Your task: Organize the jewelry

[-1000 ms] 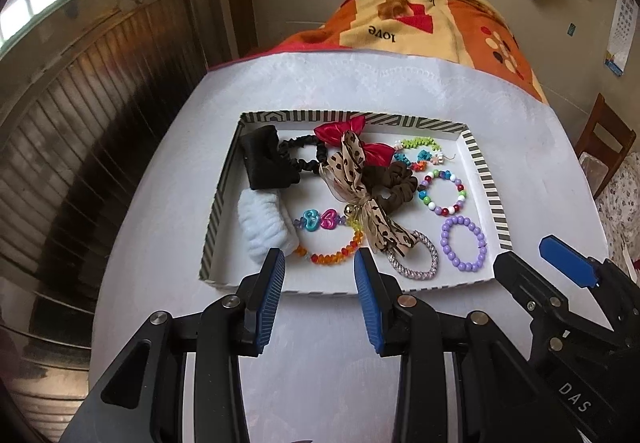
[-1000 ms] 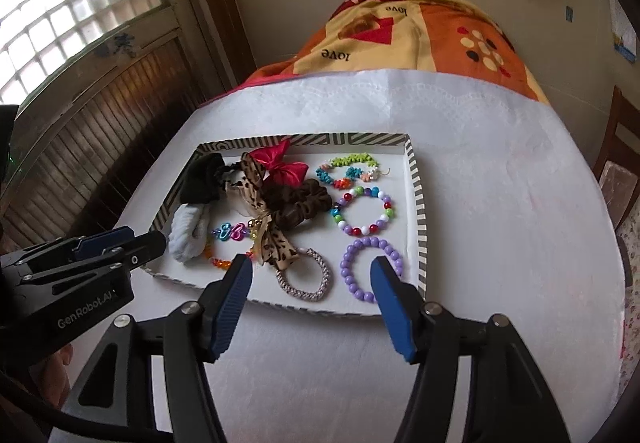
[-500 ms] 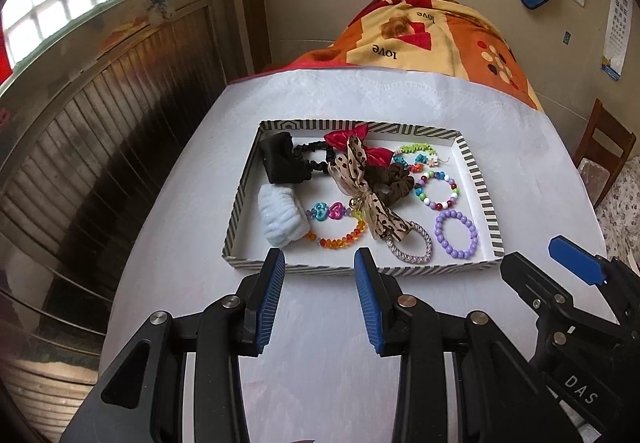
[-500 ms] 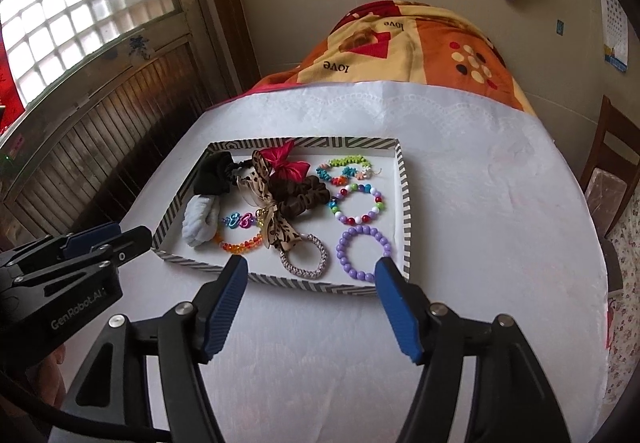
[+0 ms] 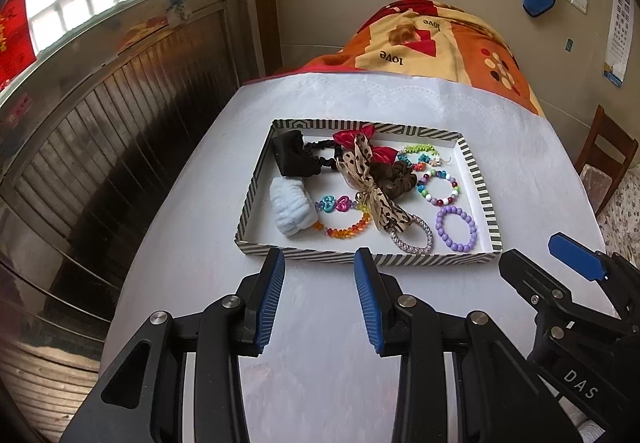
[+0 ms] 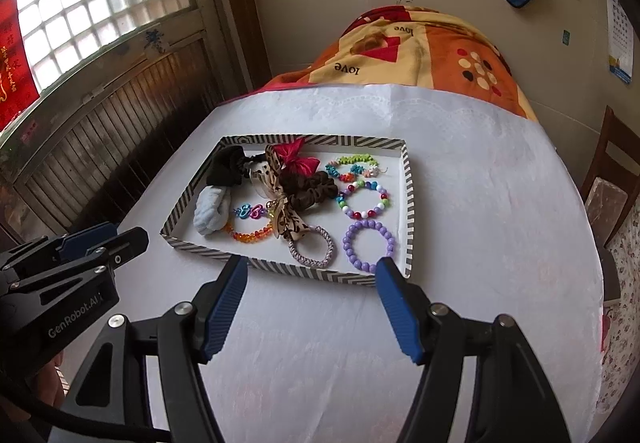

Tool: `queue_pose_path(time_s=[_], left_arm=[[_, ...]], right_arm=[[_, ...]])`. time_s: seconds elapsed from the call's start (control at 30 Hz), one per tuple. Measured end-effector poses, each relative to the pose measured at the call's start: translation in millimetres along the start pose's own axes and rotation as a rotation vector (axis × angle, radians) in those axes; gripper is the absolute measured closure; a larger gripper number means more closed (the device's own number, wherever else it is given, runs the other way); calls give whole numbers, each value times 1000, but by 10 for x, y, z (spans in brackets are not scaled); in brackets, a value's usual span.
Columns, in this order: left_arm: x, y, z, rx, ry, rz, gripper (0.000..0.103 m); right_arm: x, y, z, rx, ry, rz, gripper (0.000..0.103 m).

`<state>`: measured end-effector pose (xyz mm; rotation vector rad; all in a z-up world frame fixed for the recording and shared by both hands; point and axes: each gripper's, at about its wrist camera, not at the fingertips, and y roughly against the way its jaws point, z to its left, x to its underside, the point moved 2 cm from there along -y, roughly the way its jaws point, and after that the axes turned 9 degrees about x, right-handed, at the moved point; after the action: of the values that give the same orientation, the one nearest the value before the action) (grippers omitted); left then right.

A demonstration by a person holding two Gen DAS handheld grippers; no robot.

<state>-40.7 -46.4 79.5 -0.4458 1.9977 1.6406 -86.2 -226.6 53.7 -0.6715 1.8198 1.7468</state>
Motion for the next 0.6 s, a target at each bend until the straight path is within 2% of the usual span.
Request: queue_pose_path(time_s=[0.6], left_arm=[[-13, -8, -27, 4, -11, 4, 88]], right_arm=[[44, -14, 1, -3, -1, 13, 32]])
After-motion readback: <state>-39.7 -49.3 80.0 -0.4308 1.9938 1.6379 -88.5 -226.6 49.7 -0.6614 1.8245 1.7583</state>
